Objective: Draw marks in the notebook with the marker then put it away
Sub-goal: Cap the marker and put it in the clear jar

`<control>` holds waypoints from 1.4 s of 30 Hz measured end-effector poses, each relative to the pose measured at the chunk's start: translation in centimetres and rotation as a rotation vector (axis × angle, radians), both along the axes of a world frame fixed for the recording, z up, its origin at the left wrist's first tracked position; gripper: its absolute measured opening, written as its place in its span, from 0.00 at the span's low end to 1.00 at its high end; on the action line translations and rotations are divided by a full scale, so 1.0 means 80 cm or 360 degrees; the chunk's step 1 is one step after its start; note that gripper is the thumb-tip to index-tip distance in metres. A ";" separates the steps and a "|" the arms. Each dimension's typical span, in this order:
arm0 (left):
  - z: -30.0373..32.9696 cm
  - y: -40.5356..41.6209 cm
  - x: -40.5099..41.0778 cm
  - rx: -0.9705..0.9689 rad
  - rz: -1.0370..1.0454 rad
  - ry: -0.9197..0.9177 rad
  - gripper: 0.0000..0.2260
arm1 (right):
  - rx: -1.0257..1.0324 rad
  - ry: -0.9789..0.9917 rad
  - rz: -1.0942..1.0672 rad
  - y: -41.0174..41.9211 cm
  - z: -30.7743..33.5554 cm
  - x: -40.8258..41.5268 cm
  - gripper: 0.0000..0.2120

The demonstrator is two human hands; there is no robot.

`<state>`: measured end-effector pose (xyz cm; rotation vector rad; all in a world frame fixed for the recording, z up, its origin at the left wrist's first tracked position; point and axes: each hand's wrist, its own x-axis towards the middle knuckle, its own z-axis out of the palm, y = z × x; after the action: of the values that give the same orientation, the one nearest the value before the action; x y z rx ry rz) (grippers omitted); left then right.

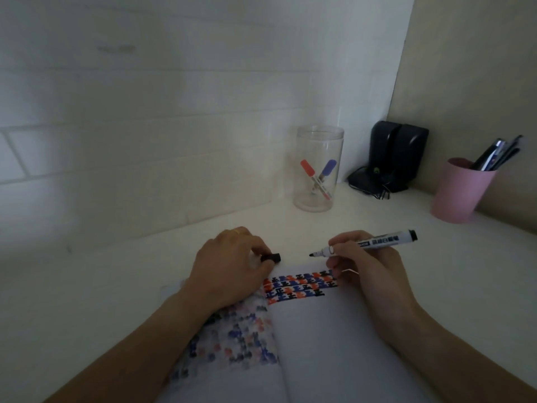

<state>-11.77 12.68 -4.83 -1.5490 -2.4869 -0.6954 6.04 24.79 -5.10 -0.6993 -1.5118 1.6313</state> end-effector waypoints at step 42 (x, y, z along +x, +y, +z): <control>0.019 -0.032 0.031 0.0666 -0.0611 -0.0572 0.10 | -0.0047 0.0304 0.0447 -0.018 0.022 0.017 0.13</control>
<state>-9.26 10.15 -3.33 -1.8661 -2.0568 -1.5598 7.37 23.35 -3.37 -0.3442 -1.4992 1.8738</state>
